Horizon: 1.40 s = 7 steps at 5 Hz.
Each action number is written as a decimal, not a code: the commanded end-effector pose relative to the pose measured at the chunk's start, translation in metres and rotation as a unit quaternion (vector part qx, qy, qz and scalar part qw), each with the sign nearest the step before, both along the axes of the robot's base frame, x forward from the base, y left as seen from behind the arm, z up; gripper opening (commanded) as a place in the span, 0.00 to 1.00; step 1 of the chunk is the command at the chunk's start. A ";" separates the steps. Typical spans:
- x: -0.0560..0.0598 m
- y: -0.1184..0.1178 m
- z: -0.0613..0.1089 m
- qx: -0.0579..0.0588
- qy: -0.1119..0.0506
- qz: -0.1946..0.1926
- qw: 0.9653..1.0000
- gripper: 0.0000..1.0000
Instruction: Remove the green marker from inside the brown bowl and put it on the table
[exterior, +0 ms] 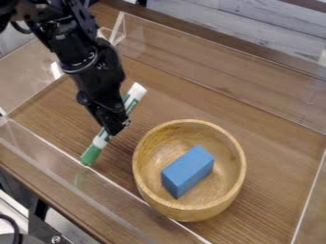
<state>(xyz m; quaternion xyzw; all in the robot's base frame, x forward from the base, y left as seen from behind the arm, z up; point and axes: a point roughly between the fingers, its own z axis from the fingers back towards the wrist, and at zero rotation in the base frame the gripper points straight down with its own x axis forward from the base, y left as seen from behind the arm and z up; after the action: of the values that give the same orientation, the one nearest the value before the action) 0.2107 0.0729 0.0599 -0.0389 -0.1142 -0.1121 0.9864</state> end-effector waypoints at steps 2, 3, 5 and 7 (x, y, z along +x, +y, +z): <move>0.010 0.014 0.000 0.018 -0.018 -0.007 1.000 0.00; 0.012 0.018 -0.003 0.021 -0.017 -0.011 1.000 0.00; 0.015 0.023 -0.011 0.026 -0.017 -0.019 0.999 0.00; 0.017 0.021 -0.010 0.019 -0.008 -0.020 1.000 1.00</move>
<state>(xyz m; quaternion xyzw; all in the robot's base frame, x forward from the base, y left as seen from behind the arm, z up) 0.2188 0.0877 0.0408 -0.0357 -0.1026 -0.1327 0.9852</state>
